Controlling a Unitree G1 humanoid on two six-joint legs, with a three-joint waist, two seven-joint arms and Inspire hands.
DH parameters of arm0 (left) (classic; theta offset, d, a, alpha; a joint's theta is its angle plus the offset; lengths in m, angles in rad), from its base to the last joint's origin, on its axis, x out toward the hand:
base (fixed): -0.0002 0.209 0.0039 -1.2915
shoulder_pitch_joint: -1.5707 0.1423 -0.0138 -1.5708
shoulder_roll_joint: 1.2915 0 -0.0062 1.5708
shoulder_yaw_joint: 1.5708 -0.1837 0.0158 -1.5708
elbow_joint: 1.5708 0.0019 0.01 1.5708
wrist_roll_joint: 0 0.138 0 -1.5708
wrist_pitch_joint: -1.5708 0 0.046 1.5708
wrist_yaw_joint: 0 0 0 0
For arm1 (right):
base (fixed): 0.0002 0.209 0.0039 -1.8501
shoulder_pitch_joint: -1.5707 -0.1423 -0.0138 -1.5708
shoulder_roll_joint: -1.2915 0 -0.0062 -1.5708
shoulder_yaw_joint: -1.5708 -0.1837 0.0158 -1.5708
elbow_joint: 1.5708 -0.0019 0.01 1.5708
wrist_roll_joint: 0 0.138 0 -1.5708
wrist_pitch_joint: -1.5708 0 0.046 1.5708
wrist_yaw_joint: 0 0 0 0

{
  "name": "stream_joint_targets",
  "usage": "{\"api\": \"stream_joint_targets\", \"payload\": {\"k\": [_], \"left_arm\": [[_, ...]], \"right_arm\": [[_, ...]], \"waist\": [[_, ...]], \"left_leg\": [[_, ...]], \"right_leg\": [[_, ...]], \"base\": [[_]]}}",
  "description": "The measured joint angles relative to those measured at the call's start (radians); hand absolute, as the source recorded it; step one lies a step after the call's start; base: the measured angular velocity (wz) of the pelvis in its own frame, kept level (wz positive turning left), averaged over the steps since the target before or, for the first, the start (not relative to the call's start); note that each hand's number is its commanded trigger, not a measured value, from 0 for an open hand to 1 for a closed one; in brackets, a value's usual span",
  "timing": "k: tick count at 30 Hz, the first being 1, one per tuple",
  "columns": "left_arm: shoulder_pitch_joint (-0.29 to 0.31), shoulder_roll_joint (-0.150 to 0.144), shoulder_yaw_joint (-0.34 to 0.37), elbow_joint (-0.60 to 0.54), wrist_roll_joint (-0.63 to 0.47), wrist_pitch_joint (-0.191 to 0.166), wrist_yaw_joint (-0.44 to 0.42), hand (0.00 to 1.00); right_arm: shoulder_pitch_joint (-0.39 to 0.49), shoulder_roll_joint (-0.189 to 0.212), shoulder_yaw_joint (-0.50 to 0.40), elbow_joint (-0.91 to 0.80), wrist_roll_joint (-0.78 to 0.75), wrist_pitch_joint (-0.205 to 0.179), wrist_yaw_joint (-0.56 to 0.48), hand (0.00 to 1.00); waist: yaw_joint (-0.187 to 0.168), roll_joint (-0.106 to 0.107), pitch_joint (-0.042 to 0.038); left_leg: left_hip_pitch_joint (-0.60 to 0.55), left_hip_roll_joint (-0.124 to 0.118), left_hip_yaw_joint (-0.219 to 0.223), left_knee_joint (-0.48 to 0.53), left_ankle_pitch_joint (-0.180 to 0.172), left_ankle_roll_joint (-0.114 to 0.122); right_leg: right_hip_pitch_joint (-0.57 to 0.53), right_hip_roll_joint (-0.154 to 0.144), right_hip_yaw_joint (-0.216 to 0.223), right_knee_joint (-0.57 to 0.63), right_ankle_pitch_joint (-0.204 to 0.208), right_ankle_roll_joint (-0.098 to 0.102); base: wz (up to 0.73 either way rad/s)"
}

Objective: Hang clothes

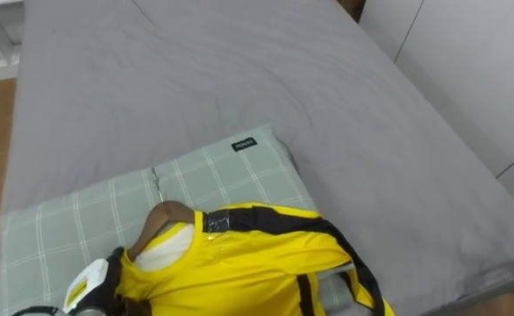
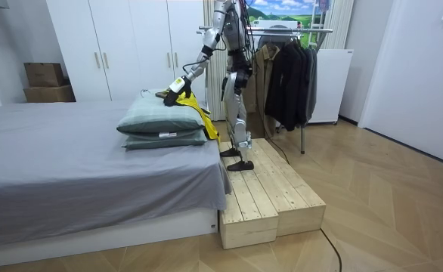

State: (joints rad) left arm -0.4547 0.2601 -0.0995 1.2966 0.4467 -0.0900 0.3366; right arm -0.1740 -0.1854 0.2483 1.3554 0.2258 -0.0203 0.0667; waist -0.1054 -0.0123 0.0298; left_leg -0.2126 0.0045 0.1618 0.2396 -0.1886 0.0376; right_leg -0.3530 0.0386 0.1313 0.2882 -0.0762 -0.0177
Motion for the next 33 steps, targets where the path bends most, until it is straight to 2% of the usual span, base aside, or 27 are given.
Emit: {"api": "stream_joint_targets", "payload": {"k": [3,8,9,20,33], "left_arm": [[-0.007,0.005,-0.002,0.000,-0.025,0.012,-0.004,0.89],[-0.007,0.005,-0.003,-0.004,-0.063,0.018,-0.023,0.94],[-0.007,0.005,-0.003,-0.003,-0.065,0.019,-0.035,1.00],[-0.004,-0.001,-0.003,-0.002,-0.103,0.026,-0.085,1.00],[0.017,-0.005,-0.001,-0.004,-0.101,0.024,-0.094,1.00]], "right_arm": [[0.000,0.000,0.001,0.003,0.000,0.001,0.001,0.00],[-0.001,-0.001,0.002,0.003,0.000,0.016,0.002,0.00],[-0.001,0.000,0.002,0.003,0.001,0.019,0.002,0.00],[-0.001,0.000,0.002,0.003,0.004,0.021,0.002,0.00],[0.002,0.000,-0.001,0.003,-0.001,0.022,0.002,0.00]], "waist": [[0.000,-0.003,0.0017],[0.000,-0.011,0.0070],[0.000,-0.012,0.0071],[0.000,-0.013,0.0067],[0.001,-0.018,0.0057]], "left_leg": [[0.003,-0.003,0.000,-0.002,0.001,0.002],[0.001,-0.003,0.000,-0.003,0.001,0.002],[0.000,-0.003,-0.001,-0.003,0.001,0.002],[-0.003,-0.002,-0.001,-0.006,0.001,0.002],[-0.002,-0.001,0.001,-0.003,0.001,0.002]], "right_leg": [[0.001,-0.002,0.000,0.002,-0.001,0.002],[0.001,-0.002,0.000,-0.001,-0.002,0.003],[0.001,-0.002,0.000,-0.003,-0.002,0.003],[0.001,-0.002,-0.001,-0.014,-0.002,0.003],[0.002,-0.002,-0.003,-0.013,-0.002,0.003]], "base": [[0.00],[0.00],[0.00],[0.00],[0.00]]}}
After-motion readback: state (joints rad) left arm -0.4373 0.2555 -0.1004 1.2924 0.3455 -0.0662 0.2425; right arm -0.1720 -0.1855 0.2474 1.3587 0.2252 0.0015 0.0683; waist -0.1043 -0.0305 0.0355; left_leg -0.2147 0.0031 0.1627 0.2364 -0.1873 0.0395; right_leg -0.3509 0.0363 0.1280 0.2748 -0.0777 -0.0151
